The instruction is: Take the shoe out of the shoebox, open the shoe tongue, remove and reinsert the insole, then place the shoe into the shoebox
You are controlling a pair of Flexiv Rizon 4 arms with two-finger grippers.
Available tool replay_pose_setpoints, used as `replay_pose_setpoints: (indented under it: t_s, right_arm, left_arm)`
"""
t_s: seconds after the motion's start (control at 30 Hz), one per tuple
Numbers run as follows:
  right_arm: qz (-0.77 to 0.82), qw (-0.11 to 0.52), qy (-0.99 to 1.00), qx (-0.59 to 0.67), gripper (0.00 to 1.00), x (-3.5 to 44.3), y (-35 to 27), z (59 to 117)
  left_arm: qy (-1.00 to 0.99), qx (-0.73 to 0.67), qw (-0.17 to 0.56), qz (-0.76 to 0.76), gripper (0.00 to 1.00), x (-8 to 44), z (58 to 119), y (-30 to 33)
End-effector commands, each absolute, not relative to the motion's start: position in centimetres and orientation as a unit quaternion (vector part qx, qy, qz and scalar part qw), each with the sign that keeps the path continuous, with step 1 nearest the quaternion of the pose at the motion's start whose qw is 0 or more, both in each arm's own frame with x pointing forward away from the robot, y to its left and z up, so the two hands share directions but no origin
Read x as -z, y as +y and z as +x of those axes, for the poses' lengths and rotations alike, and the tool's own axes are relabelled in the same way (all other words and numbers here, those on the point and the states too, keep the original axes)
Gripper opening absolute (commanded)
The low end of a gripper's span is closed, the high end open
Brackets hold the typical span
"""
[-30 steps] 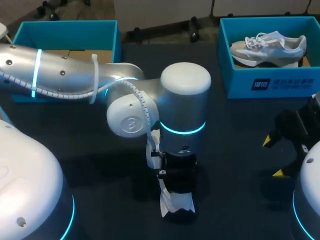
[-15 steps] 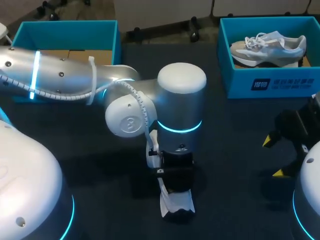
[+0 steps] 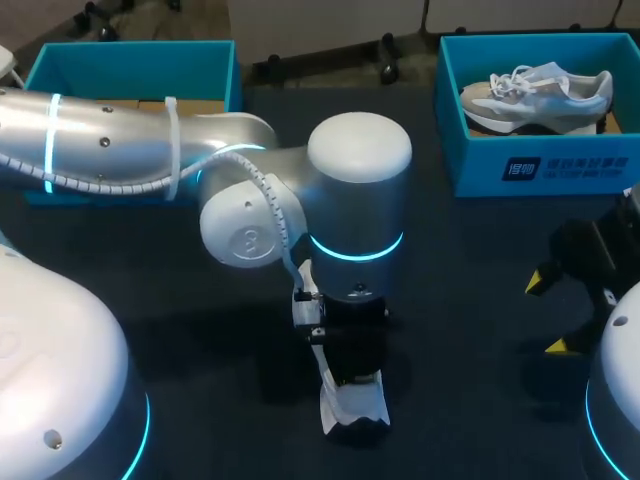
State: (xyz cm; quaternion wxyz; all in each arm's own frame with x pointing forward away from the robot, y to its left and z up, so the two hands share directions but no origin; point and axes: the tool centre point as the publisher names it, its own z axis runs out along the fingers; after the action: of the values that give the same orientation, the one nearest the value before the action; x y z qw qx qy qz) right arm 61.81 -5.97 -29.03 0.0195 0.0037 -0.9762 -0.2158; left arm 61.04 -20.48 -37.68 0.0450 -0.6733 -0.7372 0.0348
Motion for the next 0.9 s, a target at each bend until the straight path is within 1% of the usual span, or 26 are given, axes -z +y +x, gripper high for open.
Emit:
replay_pose_setpoints:
  t_s: [0.03, 0.3, 0.5, 0.63, 0.8, 0.9]
  right_arm:
    - [0.003, 0.019, -0.977, 0.214, 1.0, 29.1, -6.0, 61.7]
    - [0.003, 0.019, -0.977, 0.214, 1.0, 29.1, -6.0, 61.7]
    - [0.003, 0.019, -0.977, 0.214, 1.0, 29.1, -6.0, 61.7]
    - [0.003, 0.019, -0.977, 0.214, 1.0, 29.1, -6.0, 61.7]
    - [0.003, 0.019, -0.977, 0.214, 1.0, 29.1, -6.0, 61.7]
    - [0.003, 0.019, -0.977, 0.214, 1.0, 29.1, -6.0, 61.7]
  left_arm:
    - [-0.739, -0.022, 0.043, -0.672, 0.0, 36.7, 61.6, -20.4]
    - [-0.742, -0.001, 0.04, -0.67, 0.0, 36.7, 62.8, -21.2]
    - [-0.745, 0.005, 0.038, -0.666, 0.0, 36.7, 62.6, -21.3]
    - [-0.75, 0.008, 0.039, -0.66, 0.12, 37.1, 62.8, -20.9]
    - [-0.763, 0.002, 0.037, -0.645, 0.35, 36.8, 63.6, -20.1]
    - [-0.766, 0.001, 0.038, -0.642, 0.4, 36.7, 63.8, -19.8]
